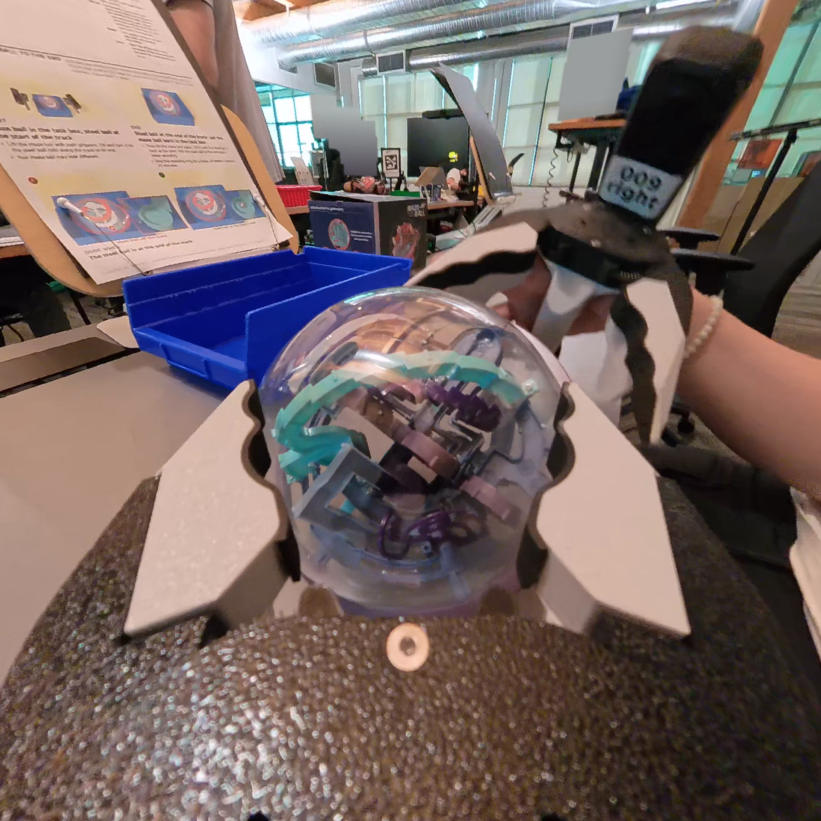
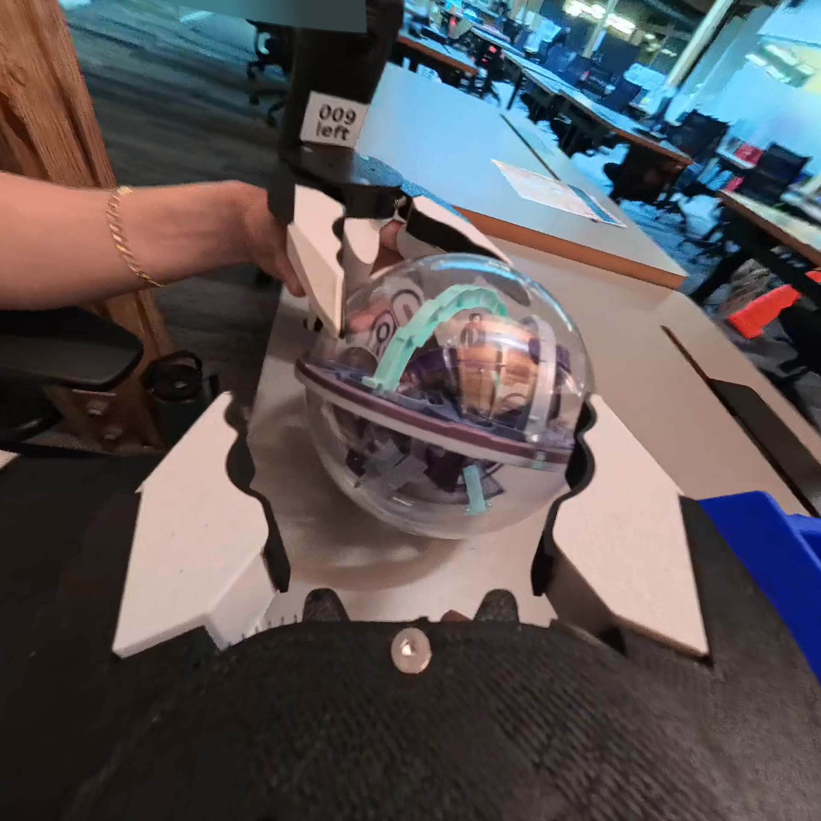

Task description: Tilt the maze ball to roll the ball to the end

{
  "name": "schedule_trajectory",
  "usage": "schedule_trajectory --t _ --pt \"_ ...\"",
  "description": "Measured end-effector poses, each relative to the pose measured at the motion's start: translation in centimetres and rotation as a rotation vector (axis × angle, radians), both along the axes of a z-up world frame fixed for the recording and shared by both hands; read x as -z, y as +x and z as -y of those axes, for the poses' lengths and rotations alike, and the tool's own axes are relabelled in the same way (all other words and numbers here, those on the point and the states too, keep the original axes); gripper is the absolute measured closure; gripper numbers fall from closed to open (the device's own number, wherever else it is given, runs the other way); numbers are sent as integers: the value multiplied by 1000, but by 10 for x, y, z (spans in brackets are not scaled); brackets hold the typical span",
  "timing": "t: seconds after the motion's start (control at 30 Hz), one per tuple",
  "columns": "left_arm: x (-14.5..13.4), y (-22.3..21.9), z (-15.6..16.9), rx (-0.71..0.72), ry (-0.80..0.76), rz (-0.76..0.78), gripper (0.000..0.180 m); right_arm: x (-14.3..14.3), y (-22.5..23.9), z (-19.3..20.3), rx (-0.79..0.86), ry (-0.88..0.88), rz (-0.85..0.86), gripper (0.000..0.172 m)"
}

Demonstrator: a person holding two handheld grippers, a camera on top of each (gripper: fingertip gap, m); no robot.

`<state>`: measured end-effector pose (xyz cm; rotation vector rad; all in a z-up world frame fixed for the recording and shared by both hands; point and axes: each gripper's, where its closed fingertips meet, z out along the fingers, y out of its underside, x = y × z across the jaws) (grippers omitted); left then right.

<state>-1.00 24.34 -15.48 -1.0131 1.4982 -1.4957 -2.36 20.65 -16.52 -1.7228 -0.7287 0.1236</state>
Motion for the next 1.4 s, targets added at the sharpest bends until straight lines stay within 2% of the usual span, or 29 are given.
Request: schedule_trajectory --t 0.03,0.13,0.2,0.3,0.43,0.5,0.63,0.73,0.83,0.97,1.07,1.17,1.27,1.33,1.4 --pt "0 1 -2 -10 -23 4 55 5 2 -5 26 20 40 26" --pt "0 3 -6 -18 -97 -14 57 8 11 -26 124 108 78 32" --pt "0 1 -4 8 -135 -33 52 7 7 -33 123 150 49 25" --pt "2 -5 -1 52 -141 -60 50 2 2 -28 69 154 6 29" --pt "14 -20 5 131 -1 -81 57 2 -4 -15 -25 100 26 31" --pt "12 -19 6 127 -5 -60 50 3 -7 -14 -60 70 42 31" --pt "17 -8 11 129 -107 -90 36 3 -9 -19 -104 29 23 30" --pt "17 -5 7 121 -165 -113 36 3 -6 -23 -59 14 11 29" --pt "19 -7 1 109 -212 -140 36 -3 9 -25 112 65 -36 16" --pt "19 -5 -5 92 -267 -156 36 8 13 -16 223 79 -81 24" --pt "18 0 -5 71 -306 -163 36 22 7 -17 257 94 -4 27" --pt "19 3 -4 62 -348 -189 36 34 14 -26 301 97 116 19" --pt "24 -5 -1 103 -330 -226 37 32 11 -23 240 80 108 19" --pt "27 -13 1 140 -262 -237 42 34 11 -19 218 63 123 19" --pt "18 -17 -2 139 -179 -163 52 36 12 -15 208 56 144 20"
